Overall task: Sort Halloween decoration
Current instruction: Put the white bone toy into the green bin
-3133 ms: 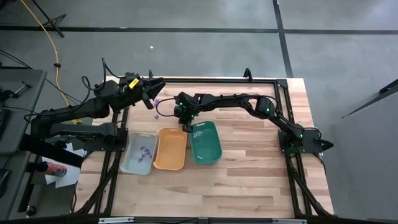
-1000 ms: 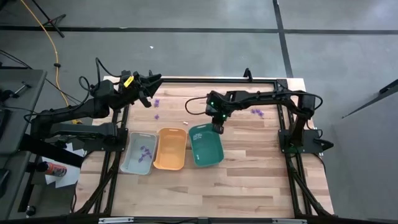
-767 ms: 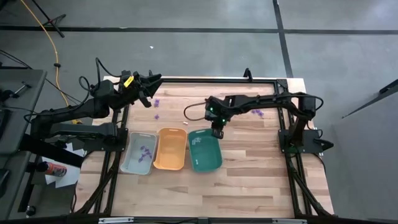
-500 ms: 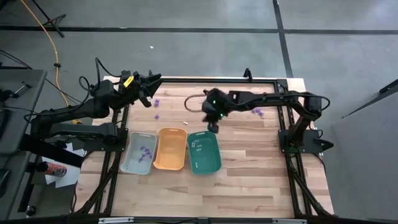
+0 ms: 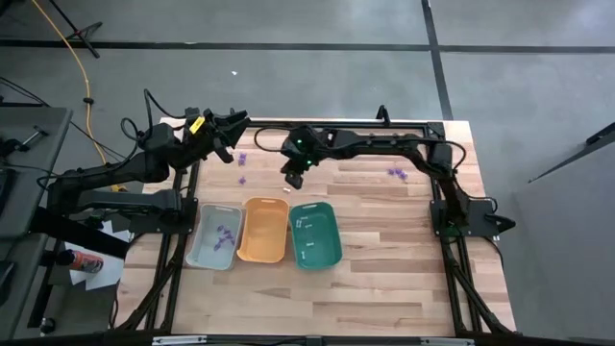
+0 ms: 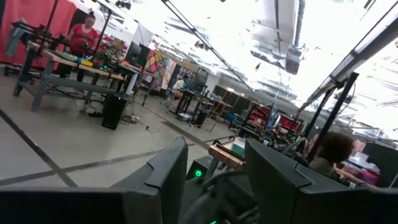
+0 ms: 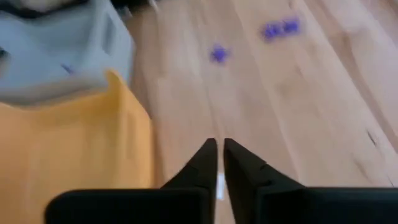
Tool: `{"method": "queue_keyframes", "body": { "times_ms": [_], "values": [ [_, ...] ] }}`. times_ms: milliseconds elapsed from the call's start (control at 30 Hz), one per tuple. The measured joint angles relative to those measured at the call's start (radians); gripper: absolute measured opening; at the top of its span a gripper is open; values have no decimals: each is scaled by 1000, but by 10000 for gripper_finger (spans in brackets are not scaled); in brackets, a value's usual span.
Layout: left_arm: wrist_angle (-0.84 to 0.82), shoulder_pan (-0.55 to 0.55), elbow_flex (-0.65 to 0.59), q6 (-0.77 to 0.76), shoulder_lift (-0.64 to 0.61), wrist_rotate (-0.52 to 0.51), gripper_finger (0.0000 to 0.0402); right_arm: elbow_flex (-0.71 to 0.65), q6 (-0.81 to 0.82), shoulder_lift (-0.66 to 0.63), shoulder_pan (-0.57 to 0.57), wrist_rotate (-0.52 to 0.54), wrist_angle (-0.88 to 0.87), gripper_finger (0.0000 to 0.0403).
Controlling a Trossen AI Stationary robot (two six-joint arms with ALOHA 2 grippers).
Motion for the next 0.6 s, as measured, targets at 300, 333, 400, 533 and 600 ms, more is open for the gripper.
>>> {"method": "queue_keyframes", "body": {
  "times_ms": [300,333,400,533,600],
  "values": [
    [1,0,0,1,0,-3,152,27,-72,114,24,-56,-104,132],
    [1,0,0,1,0,-3,152,27,-90,123,32,-54,-99,139],
    [0,0,0,1,0,-4,152,27,-128,137,52,-17,-89,146],
    [1,0,0,1,0,-5,152,27,-182,158,83,97,-84,149],
    [1,0,0,1,0,-5,152,27,-186,167,87,124,-68,149]
  ]
}}
